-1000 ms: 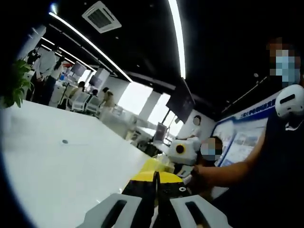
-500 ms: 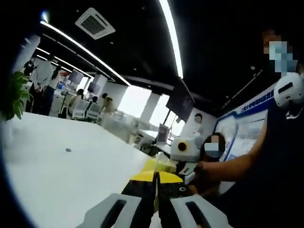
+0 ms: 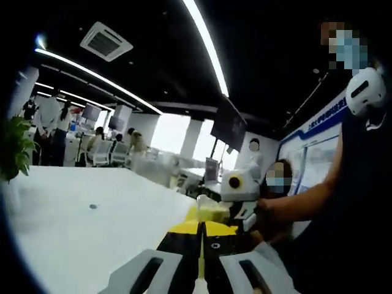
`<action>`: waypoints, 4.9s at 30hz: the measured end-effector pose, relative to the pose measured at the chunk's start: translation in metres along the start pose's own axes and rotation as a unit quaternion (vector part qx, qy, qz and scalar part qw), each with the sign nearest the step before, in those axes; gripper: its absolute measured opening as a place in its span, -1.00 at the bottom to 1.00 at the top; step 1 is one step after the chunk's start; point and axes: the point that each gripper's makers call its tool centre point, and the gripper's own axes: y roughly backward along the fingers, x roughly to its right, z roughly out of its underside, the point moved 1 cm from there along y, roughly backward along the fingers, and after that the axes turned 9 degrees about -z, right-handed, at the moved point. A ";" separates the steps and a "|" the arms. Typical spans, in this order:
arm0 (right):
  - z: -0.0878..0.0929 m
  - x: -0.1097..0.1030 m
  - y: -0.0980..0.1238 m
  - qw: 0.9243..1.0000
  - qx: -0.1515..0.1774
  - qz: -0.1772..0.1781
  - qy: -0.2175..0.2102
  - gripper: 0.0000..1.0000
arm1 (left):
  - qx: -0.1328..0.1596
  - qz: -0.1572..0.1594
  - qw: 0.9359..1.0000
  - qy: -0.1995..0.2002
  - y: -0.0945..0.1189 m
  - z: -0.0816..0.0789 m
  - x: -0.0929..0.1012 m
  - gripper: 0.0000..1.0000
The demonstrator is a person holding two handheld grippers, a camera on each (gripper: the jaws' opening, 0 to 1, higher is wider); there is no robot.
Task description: Compare the silicone blocks by pressing each to a similar depth, holding the contact briefly, and releasing to observe deformation and rebound differences across the visible hardness samples.
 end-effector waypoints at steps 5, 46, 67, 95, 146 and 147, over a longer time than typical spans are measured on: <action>0.002 -0.001 0.001 1.000 -0.004 0.001 0.000 -0.91 | -0.007 -0.003 1.000 0.017 0.000 0.002 0.000 -1.00; 0.006 -0.005 -0.018 0.999 -0.034 -0.005 -0.001 -0.96 | -0.025 -0.033 0.998 0.043 0.011 0.012 -0.015 -1.00; 0.003 -0.006 -0.015 1.000 0.004 -0.011 -0.002 -0.90 | -0.021 -0.033 0.998 0.055 0.013 0.003 -0.010 -1.00; -0.012 0.032 0.016 0.992 0.062 0.106 0.029 0.93 | -0.004 -0.007 0.997 0.072 0.002 -0.011 0.003 -1.00; 0.092 0.074 0.160 0.936 0.016 0.350 0.029 0.93 | 0.005 -0.089 0.975 0.204 0.002 0.034 -0.043 -1.00; 0.092 0.074 0.161 0.936 0.015 0.351 0.029 0.93 | 0.004 -0.090 0.974 0.206 0.002 0.036 -0.044 -1.00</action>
